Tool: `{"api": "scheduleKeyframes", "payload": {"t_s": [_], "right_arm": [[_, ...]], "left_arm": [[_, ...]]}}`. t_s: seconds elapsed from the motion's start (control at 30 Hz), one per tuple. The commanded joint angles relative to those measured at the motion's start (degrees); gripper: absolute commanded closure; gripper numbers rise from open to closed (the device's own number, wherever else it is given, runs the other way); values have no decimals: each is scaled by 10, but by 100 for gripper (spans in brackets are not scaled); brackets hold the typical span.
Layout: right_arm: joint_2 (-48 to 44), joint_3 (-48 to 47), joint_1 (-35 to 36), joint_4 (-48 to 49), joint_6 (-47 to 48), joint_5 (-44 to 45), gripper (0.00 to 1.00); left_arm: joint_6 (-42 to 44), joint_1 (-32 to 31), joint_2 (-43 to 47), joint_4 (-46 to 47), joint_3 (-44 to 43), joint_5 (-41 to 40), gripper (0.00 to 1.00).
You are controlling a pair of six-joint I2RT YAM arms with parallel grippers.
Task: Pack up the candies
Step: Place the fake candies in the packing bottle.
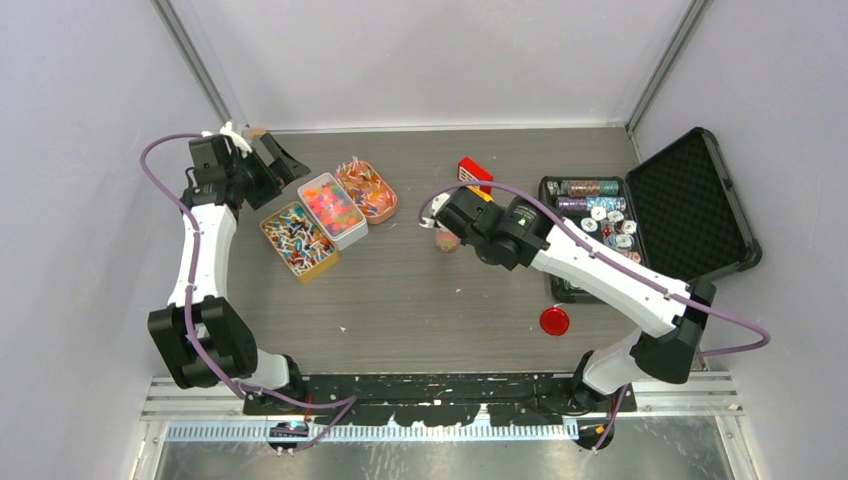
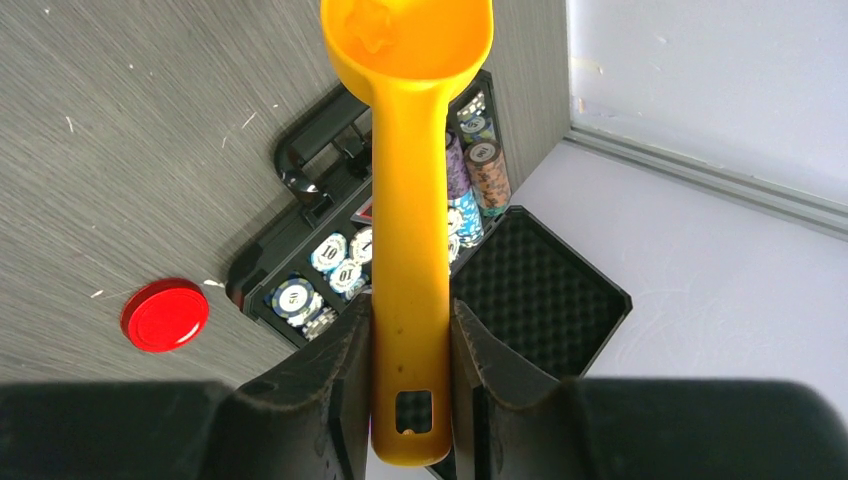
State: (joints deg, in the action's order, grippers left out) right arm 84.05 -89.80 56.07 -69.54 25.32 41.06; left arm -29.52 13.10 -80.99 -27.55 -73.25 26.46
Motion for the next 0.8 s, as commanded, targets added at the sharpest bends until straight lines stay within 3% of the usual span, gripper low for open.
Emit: {"api": "scheduleKeyframes", "payload": {"t_s": [0.0,0.77], "right_arm": [[10,-35,10,-27,37,30,100],[89,-69,57,-84,77,117,100]], "left_arm": [[10,1,11,2,-1,-4,0],[25,2,19,-8,-3,-11,0]]}}
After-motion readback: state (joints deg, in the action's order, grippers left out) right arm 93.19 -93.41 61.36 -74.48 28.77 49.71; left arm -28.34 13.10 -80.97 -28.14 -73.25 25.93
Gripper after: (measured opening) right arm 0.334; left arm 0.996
